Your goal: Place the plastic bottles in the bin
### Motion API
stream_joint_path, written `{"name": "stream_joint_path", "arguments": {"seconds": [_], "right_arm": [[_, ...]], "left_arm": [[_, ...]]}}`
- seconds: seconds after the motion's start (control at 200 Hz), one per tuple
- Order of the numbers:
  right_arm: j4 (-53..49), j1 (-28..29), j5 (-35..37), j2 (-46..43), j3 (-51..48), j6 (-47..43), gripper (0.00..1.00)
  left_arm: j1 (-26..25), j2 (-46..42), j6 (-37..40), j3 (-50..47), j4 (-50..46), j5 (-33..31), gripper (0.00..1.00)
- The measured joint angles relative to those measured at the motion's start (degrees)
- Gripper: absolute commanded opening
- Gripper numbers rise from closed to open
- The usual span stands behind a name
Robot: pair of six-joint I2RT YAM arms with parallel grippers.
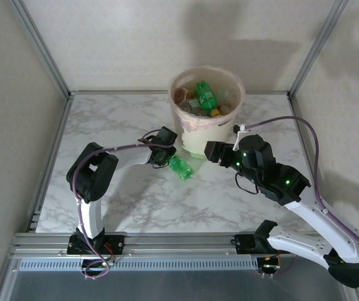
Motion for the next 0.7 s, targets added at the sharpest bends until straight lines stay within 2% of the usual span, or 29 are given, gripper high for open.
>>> {"name": "stream_joint_path", "arguments": {"seconds": [0.165,0.401,0.701], "right_arm": [[0.0,0.2,0.0,-1.1,-2.2,0.8,0.71],[0.0,0.6,-0.6,-2.1,-4.6,1.8,0.71],[-0.1,0.6,0.1,-2.9,-4.6,2.2,0.71]], "left_arm": [[0.0,-2.7,1.9,-1.0,-1.2,0.0,0.31],[-0.9,-13.6,5.0,-4.1,-2.3,-0.3,0.23],[-1.2,-25.9,9.8,-5.8,-7.1,-2.6,0.21]]}}
